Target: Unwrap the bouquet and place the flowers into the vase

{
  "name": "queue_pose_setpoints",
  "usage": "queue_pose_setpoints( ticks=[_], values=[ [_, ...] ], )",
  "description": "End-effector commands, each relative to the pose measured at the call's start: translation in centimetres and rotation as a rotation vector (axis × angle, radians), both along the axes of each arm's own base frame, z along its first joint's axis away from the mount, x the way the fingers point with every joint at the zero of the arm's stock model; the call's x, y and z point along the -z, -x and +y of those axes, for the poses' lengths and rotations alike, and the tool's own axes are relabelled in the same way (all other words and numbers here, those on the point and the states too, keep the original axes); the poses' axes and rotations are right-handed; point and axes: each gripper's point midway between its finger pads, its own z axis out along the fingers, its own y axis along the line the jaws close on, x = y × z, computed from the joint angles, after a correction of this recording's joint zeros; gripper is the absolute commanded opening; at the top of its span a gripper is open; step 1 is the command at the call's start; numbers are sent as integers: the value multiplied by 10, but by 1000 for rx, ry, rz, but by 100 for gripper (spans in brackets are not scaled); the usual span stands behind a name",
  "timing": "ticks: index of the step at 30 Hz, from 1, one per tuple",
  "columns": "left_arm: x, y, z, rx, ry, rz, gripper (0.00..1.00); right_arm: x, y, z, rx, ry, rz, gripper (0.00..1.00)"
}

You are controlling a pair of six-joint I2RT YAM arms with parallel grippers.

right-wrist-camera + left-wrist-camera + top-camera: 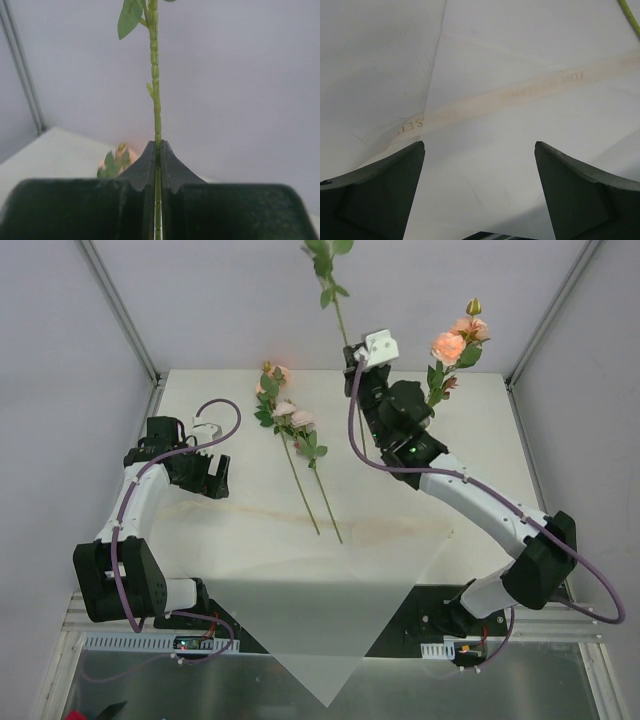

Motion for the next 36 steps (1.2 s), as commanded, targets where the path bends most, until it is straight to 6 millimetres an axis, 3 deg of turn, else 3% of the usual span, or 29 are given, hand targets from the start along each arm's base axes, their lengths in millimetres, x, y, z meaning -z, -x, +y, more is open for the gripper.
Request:
queue_pose_setpoints(
  ticks=[1, 4, 9, 25, 36],
  values=[
    [-8, 0, 2, 3, -3, -28, 92, -153, 33, -66, 111, -143, -409, 0],
    [-7, 0, 1, 6, -4, -25, 92, -170, 34, -92, 173, -156, -462, 1],
    [-6, 0, 2, 6, -6, -23, 92, -177, 38, -122, 262, -148, -516, 1],
    [-7, -4, 2, 12, -6, -22, 92, -126, 12, -159, 385, -97, -454, 1],
    [-10, -4, 4, 16, -20, -39, 92, -97, 5, -168, 412, -88, -403, 1]
  ],
)
